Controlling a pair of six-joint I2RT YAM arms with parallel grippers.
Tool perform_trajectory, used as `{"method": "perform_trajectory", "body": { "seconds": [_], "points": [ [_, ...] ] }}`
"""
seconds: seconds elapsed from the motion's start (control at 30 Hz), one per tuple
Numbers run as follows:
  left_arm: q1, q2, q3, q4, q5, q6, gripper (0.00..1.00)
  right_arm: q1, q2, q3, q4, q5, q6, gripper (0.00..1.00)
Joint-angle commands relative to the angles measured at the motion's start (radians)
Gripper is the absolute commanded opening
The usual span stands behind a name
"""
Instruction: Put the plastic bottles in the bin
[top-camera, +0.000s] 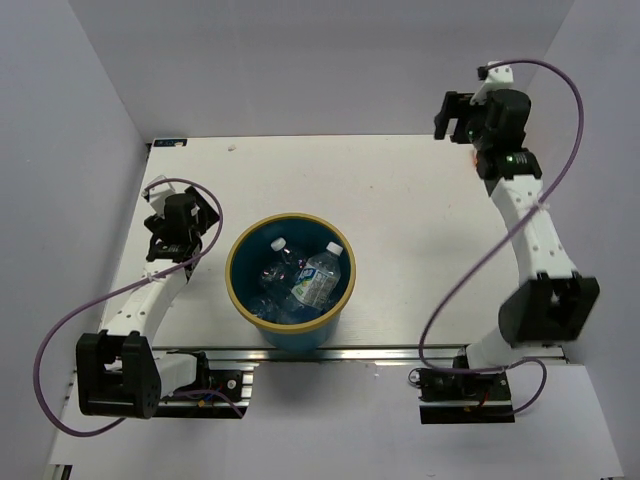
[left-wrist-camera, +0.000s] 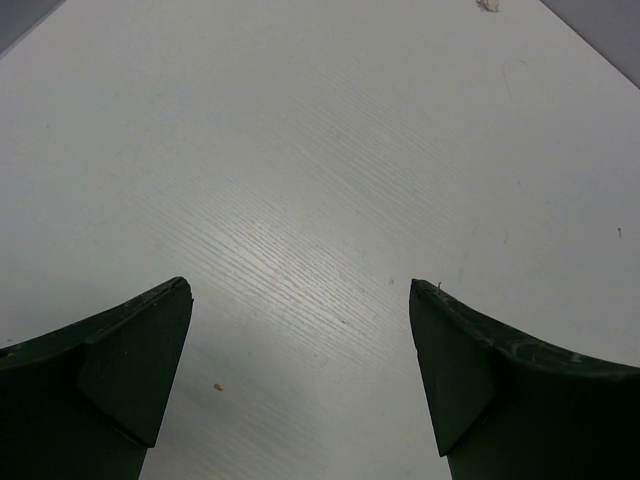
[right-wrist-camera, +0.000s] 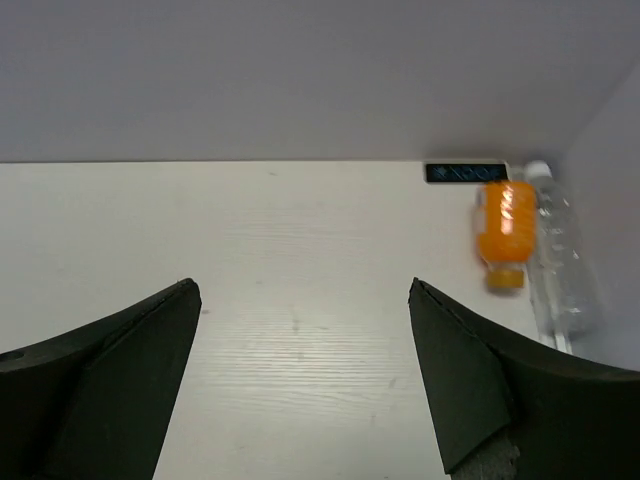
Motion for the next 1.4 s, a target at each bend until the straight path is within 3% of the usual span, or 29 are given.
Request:
{"method": "perform_trajectory", "body": {
  "seconds": [0.0, 0.1, 0.23, 0.33, 0.43, 0.6, 0.8, 0.9, 0.97, 1.1, 1.23, 1.37],
  "points": [
    [0.006, 0.014, 0.035, 0.038, -0.027, 0.012, 0.98, -0.102, 0.174, 0.103, -0.033, 0.109, 0.075, 0.89],
    [0.006, 0.032, 0.05, 0.044, -0.043, 0.016, 0.98, -0.205, 0.37, 0.243, -0.07, 0.056, 0.102, 0.89],
    [0.006, 0.043, 0.049, 0.086, -0.05, 0.003, 0.98, -0.239, 0.613, 0.423, 0.005, 0.23, -0.01, 0.89],
    [0.006, 0.047, 0.044, 0.112, -0.046, -0.002, 0.98, -0.245, 0.793, 0.614, 0.01, 0.284, -0.065, 0.89],
    [0.006, 0.055, 0.046, 0.118, -0.046, 0.0, 0.98, -0.257, 0.911, 0.705, 0.043, 0.326, -0.07, 0.89],
    [0.006, 0.102, 0.09, 0.103, -0.053, -0.003, 0.98, -0.262, 1.0, 0.667, 0.212, 0.277, -0.108, 0.89],
    [0.006, 0.152, 0.139, 0.095, -0.027, -0.002, 0.98, -0.272, 1.118, 0.719, 0.255, 0.323, -0.141, 0.89],
    [0.006, 0.172, 0.154, 0.095, -0.024, -0.002, 0.98, -0.277, 1.143, 0.721, 0.28, 0.33, -0.135, 0.8],
    [0.006, 0.184, 0.161, 0.09, -0.021, -0.003, 0.98, -0.277, 1.149, 0.721, 0.283, 0.326, -0.138, 0.63],
    [0.006, 0.196, 0.173, 0.084, -0.001, -0.011, 0.98, -0.277, 1.12, 0.711, 0.277, 0.292, -0.161, 0.37],
    [0.006, 0.183, 0.168, 0.078, 0.02, -0.013, 0.98, -0.272, 0.999, 0.618, 0.286, 0.211, -0.167, 0.26],
    [0.006, 0.13, 0.136, 0.066, 0.026, -0.014, 0.98, -0.251, 0.77, 0.512, 0.244, 0.048, -0.139, 0.18]
  ]
}}
